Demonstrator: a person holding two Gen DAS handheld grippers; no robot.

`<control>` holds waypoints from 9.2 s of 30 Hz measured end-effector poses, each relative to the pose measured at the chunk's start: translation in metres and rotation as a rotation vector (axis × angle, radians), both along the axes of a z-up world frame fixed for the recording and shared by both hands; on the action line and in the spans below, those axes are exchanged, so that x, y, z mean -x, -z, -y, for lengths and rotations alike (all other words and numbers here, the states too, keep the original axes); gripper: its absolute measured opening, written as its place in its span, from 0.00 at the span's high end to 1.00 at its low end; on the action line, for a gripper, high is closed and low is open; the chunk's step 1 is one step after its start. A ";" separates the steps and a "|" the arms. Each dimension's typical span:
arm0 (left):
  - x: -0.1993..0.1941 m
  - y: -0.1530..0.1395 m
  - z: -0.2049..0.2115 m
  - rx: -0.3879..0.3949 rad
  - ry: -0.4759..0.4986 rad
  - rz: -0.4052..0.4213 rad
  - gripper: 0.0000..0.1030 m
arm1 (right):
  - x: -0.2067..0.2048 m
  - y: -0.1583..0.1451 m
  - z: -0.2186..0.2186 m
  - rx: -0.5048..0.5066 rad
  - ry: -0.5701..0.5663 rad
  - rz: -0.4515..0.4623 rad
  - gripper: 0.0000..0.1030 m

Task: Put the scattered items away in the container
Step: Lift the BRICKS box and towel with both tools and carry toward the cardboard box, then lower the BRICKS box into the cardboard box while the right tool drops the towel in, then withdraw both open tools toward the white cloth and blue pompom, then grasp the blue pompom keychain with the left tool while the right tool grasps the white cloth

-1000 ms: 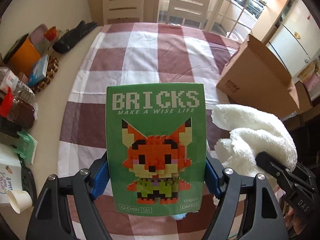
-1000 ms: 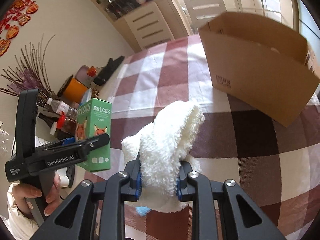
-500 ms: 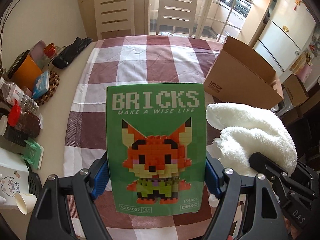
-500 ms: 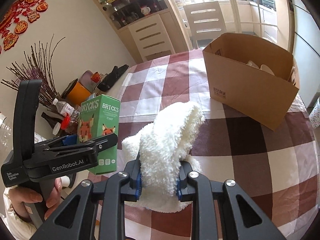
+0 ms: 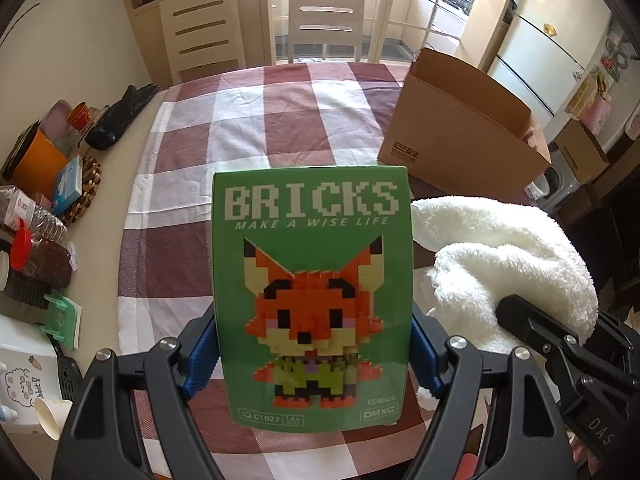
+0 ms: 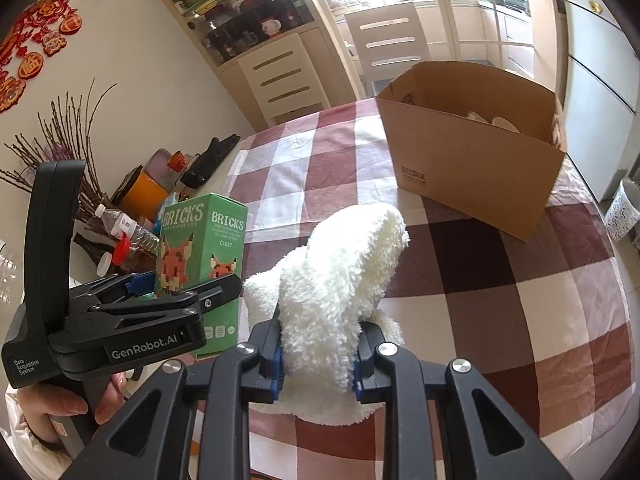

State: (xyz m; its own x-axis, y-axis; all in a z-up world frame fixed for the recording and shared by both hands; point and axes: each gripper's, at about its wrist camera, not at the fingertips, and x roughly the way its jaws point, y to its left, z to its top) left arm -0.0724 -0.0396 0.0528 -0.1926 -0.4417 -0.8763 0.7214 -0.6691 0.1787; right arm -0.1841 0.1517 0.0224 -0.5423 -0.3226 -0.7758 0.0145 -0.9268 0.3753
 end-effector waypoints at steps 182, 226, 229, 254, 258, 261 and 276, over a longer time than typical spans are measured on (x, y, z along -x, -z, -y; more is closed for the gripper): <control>0.279 -0.004 0.079 -0.063 0.144 -0.003 0.16 | 0.169 -0.031 -0.198 -0.106 0.268 0.005 0.44; 0.050 -0.039 -0.043 0.014 -0.140 -0.069 0.16 | 0.048 -0.046 -0.047 -0.119 -0.010 -0.015 0.44; 0.031 -0.035 -0.047 0.013 -0.171 -0.062 0.16 | 0.044 -0.037 -0.034 -0.122 -0.033 0.002 0.44; -0.088 0.072 -0.067 -0.212 -0.302 0.016 0.16 | 0.033 0.041 0.022 -0.135 -0.136 0.143 0.44; -0.084 0.123 -0.074 -0.299 -0.294 0.036 0.16 | 0.034 0.062 0.014 -0.141 -0.128 0.184 0.44; -0.078 0.138 -0.076 -0.309 -0.276 0.016 0.16 | 0.037 0.075 0.010 -0.133 -0.130 0.214 0.44; -0.067 0.166 -0.062 -0.279 -0.321 0.053 0.25 | 0.096 0.116 0.062 -0.137 -0.332 0.205 0.44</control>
